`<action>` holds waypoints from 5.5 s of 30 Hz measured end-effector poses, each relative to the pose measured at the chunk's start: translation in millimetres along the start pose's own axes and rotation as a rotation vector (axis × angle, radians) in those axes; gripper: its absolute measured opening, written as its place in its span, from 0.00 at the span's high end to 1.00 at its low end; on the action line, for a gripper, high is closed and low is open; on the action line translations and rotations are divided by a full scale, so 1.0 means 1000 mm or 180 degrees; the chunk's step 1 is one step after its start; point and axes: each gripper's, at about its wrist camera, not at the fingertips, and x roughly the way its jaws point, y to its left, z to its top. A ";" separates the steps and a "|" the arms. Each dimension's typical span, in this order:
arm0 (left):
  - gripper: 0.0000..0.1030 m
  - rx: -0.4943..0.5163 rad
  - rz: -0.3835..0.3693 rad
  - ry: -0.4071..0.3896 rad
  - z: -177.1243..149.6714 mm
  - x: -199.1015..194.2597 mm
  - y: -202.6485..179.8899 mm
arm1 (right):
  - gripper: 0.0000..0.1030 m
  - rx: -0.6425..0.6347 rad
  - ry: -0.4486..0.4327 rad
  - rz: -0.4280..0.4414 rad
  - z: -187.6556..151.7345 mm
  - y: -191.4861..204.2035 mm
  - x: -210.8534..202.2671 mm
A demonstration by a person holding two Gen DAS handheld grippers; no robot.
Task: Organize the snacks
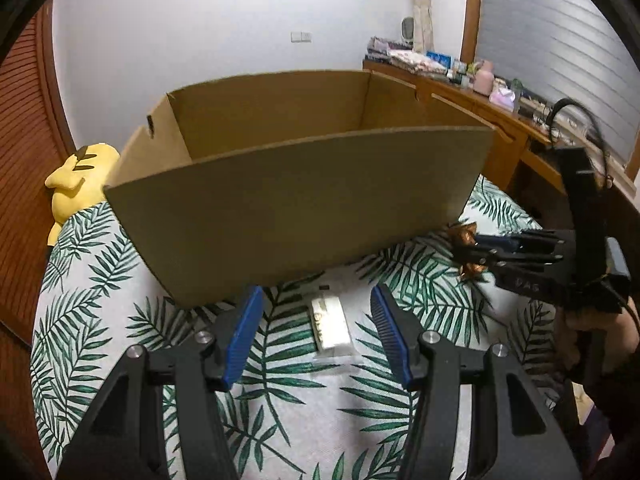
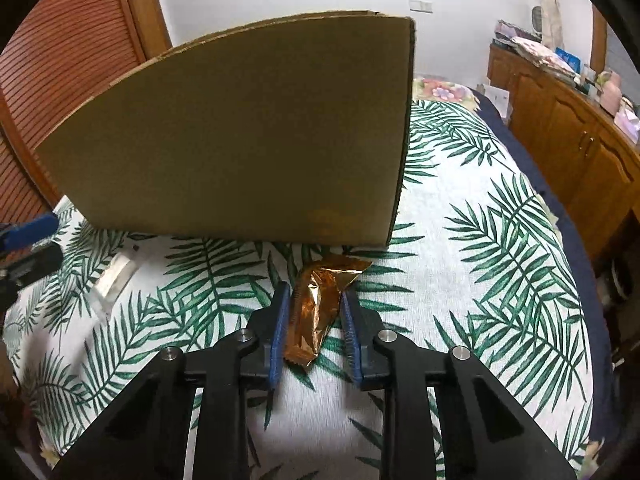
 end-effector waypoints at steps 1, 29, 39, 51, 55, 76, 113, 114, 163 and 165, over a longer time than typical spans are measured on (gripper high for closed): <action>0.45 -0.0002 -0.0002 0.0038 0.000 0.003 0.000 | 0.78 0.0005 -0.0022 0.0015 -0.002 -0.001 -0.003; 0.79 -0.0046 0.0174 0.0563 -0.010 0.056 -0.017 | 0.77 -0.0120 -0.0415 0.0405 -0.032 -0.009 -0.042; 0.81 -0.0172 0.0106 0.0351 -0.015 0.031 -0.015 | 0.77 -0.0157 -0.0455 0.0352 -0.033 -0.004 -0.041; 0.81 -0.0224 0.0032 -0.0019 0.002 -0.022 -0.007 | 0.77 -0.0183 -0.0512 0.0334 -0.032 0.002 -0.050; 0.80 -0.0204 0.0000 -0.0168 0.020 -0.039 -0.006 | 0.77 -0.0186 -0.0641 0.0359 -0.019 0.007 -0.068; 0.80 -0.0219 -0.0130 -0.0687 0.088 -0.094 0.013 | 0.77 -0.0549 -0.1135 0.0323 0.059 0.041 -0.153; 0.80 -0.0231 -0.0154 -0.0029 0.144 0.042 0.058 | 0.77 -0.0696 -0.0666 0.0627 0.149 0.062 -0.027; 0.80 -0.0254 -0.0170 0.0028 0.144 0.046 0.060 | 0.77 -0.0680 -0.0620 0.0649 0.149 0.062 -0.022; 0.21 -0.0199 0.0472 -0.0426 0.097 -0.086 0.025 | 0.18 -0.0230 -0.0828 0.0371 0.093 0.052 -0.107; 0.17 -0.0209 0.0488 -0.0451 0.094 -0.090 0.023 | 0.11 -0.0232 -0.0866 0.0344 0.089 0.052 -0.113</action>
